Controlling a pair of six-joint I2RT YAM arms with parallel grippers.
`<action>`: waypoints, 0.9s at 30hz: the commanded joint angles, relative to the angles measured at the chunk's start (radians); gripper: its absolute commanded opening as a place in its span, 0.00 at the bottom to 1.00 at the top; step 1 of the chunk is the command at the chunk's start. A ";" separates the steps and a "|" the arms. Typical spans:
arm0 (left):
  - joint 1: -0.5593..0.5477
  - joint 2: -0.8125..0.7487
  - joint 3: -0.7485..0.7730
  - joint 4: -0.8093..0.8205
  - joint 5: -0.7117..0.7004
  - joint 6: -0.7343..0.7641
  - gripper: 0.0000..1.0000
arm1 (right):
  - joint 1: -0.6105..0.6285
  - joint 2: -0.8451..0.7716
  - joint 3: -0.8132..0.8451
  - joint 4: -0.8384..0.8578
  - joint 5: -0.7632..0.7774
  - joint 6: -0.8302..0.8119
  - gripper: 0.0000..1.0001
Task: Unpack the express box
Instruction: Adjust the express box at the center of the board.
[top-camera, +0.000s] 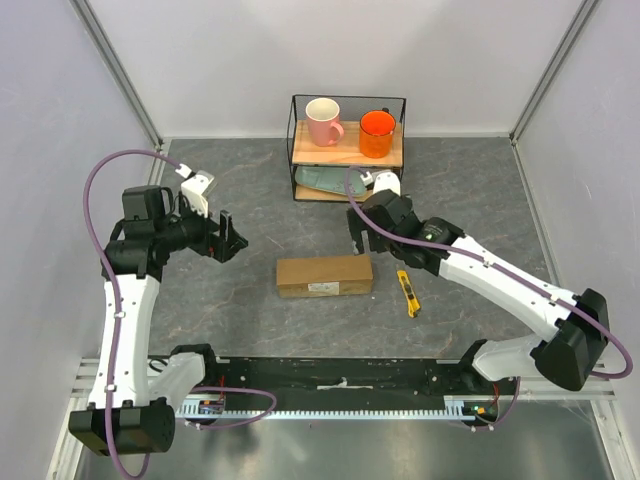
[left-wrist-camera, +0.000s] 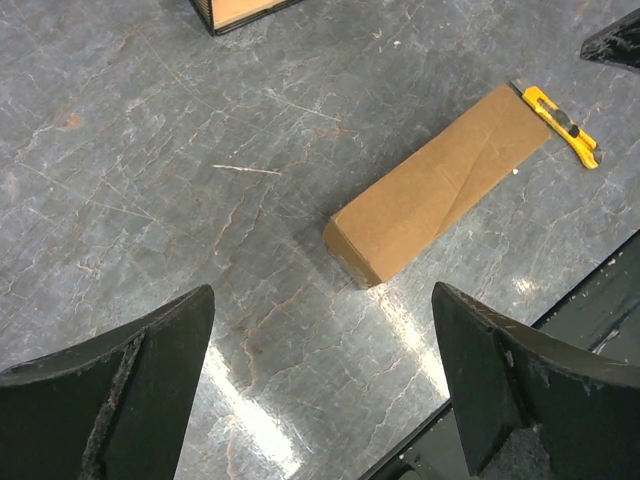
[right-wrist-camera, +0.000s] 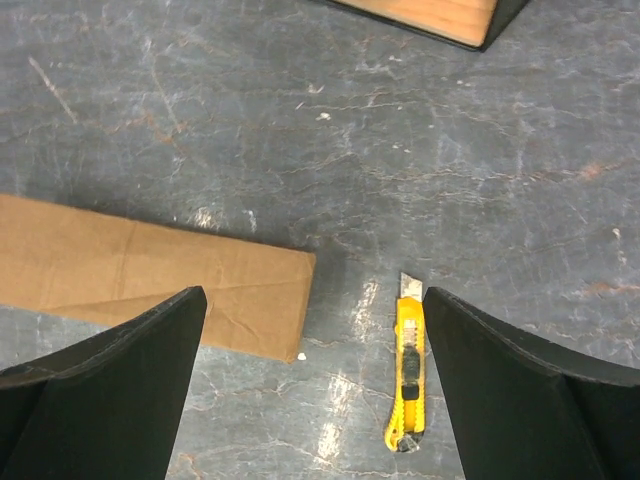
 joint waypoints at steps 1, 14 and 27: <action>0.002 -0.023 -0.018 -0.006 0.051 0.022 0.97 | 0.025 -0.036 -0.066 0.097 -0.094 -0.079 0.98; 0.002 0.036 -0.047 -0.003 0.258 0.110 0.99 | 0.108 -0.087 -0.322 0.470 -0.501 -0.534 0.98; 0.006 0.075 -0.054 -0.140 0.356 0.327 0.99 | 0.114 0.123 -0.210 0.478 -0.596 -0.700 0.98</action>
